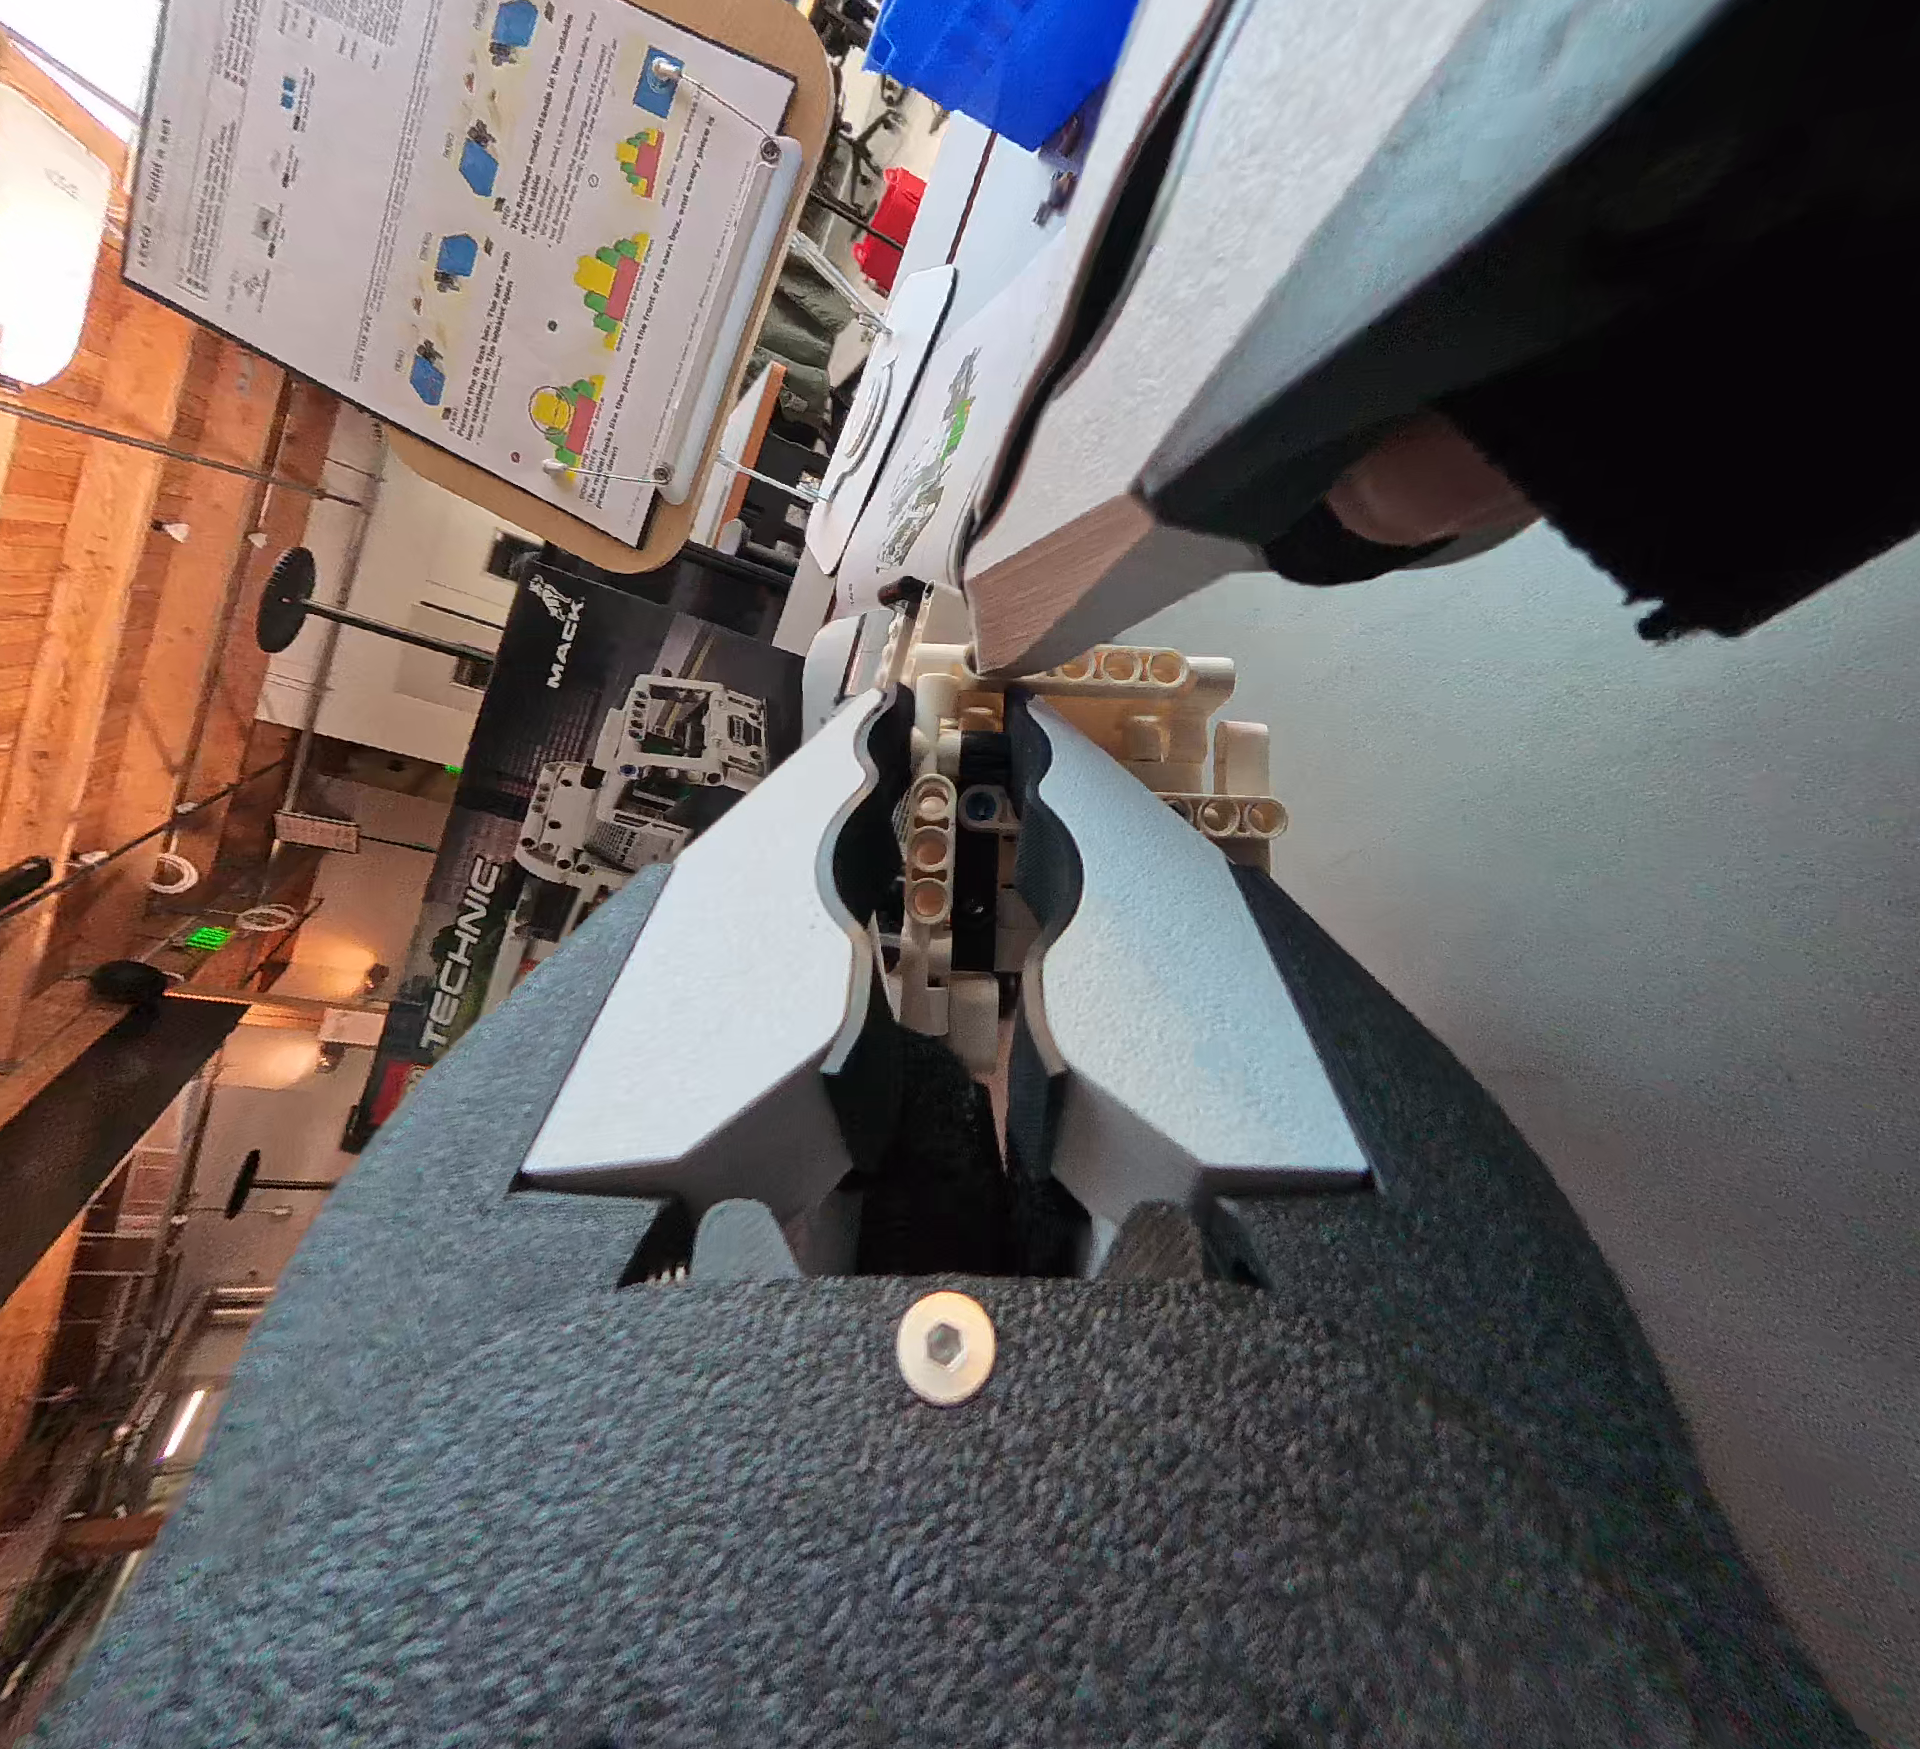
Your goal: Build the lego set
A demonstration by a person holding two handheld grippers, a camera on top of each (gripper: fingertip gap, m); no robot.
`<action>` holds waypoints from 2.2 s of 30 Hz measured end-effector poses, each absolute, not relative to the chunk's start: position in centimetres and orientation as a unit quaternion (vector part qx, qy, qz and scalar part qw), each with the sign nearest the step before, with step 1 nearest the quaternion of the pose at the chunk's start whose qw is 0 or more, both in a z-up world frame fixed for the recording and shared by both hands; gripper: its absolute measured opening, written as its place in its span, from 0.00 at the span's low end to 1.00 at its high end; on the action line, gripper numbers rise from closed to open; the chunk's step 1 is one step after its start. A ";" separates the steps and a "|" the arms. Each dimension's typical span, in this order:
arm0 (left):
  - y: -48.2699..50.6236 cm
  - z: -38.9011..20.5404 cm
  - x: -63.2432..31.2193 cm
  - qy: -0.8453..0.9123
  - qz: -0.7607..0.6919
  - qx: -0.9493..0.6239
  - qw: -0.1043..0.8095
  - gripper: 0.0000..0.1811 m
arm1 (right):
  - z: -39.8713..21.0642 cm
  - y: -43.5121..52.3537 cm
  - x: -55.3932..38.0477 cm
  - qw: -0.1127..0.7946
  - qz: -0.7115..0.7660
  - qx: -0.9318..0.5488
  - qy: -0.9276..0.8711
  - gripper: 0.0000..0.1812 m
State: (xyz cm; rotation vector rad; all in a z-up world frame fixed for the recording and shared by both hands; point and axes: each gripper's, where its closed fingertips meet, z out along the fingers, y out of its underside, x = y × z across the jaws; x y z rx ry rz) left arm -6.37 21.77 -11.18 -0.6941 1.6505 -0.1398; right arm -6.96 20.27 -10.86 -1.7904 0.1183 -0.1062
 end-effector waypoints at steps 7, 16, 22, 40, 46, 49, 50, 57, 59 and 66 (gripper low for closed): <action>22.1 -11.1 -6.4 0.718 -0.047 -0.276 0.637 0.09 | -10.7 20.6 -7.0 0.624 -0.010 -0.777 0.077 0.02; 21.9 -11.5 -6.3 0.714 -0.119 -0.335 0.604 0.09 | -10.6 20.6 -7.2 0.643 -0.020 -0.764 0.049 0.03; 21.7 -11.4 -6.2 0.708 -0.145 -0.347 0.598 0.09 | -10.3 20.5 -7.1 0.643 -0.013 -0.764 0.044 0.04; 21.4 -11.9 -6.4 0.671 -0.312 -0.469 0.482 0.09 | -9.9 20.8 -7.6 0.620 0.040 -0.782 0.051 0.12; 21.2 -10.0 -7.0 0.646 -0.333 -0.438 0.528 0.09 | -8.0 20.0 -7.7 0.645 0.298 -0.692 0.123 0.21; 20.8 -8.7 -7.3 0.639 -0.328 -0.405 0.566 0.09 | -7.4 19.9 -8.9 0.628 0.406 -0.655 0.107 0.25; 20.8 -8.3 -7.5 0.636 -0.322 -0.396 0.578 0.09 | -7.1 19.9 -9.0 0.631 0.417 -0.646 0.103 0.26; 20.5 -8.4 -7.5 0.642 -0.302 -0.374 0.597 0.09 | -7.4 20.0 -8.9 0.633 0.388 -0.665 0.082 0.19; 20.4 -8.5 -7.4 0.641 -0.303 -0.378 0.595 0.09 | -7.7 20.1 -8.7 0.634 0.378 -0.669 0.084 0.18; 20.3 -8.5 -7.1 0.635 -0.306 -0.389 0.593 0.09 | -7.7 20.1 -8.4 0.651 0.368 -0.658 0.091 0.17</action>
